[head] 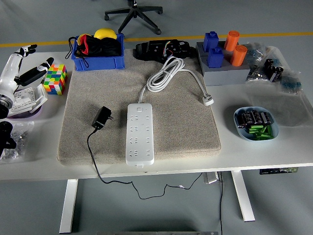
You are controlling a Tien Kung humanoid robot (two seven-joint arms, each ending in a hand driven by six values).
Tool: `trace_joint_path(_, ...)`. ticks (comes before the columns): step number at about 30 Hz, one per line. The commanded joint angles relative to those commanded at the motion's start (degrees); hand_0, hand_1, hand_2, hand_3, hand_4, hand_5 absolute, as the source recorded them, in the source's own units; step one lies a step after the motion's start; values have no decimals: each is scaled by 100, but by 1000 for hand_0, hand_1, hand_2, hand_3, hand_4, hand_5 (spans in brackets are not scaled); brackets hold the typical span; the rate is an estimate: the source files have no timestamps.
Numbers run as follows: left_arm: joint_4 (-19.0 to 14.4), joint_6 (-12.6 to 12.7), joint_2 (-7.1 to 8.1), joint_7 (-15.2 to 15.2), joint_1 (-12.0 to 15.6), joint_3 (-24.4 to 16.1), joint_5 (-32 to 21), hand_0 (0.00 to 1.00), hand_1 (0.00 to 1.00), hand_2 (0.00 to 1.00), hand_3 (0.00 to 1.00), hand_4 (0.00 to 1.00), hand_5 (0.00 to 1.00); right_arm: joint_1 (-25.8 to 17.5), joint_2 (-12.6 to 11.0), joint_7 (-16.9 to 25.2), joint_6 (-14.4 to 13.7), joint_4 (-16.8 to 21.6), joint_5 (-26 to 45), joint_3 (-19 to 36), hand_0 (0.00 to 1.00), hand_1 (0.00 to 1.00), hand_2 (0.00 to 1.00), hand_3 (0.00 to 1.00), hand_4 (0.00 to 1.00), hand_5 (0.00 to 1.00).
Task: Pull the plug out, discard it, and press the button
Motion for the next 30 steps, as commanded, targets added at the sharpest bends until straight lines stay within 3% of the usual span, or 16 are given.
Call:
trace_joint_path(8, -13, -35, 0, 10, -4, -4, -37, 982, 965, 920, 908, 787, 678, 24, -17, 1, -9, 0, -8, -6, 739, 660, 645, 612, 659, 482)
trace_joint_path(12, -43, -21, 62, -52, -89, -199, -93, 982, 965, 920, 908, 787, 678, 278, 12, -53, 57, 0, -147, -110, 739, 660, 645, 612, 659, 482)
trace_joint_path(13, -64, -24, 102, -69, -87, -183, -126, 982, 963, 921, 906, 774, 749, 311, -21, -50, 36, 0, -134, -192, 739, 660, 645, 613, 659, 480)
trace_joint_path(21, -202, -9, 81, -103, 158, -94, -138, 981, 963, 919, 903, 770, 791, 44, -135, -62, -32, 0, -84, -185, 740, 660, 645, 613, 659, 480)
trace_joint_path(30, -214, -29, 78, -63, 179, -47, -91, 981, 963, 918, 901, 768, 808, 55, -100, -25, -54, 0, -69, -138, 740, 660, 645, 612, 659, 480)
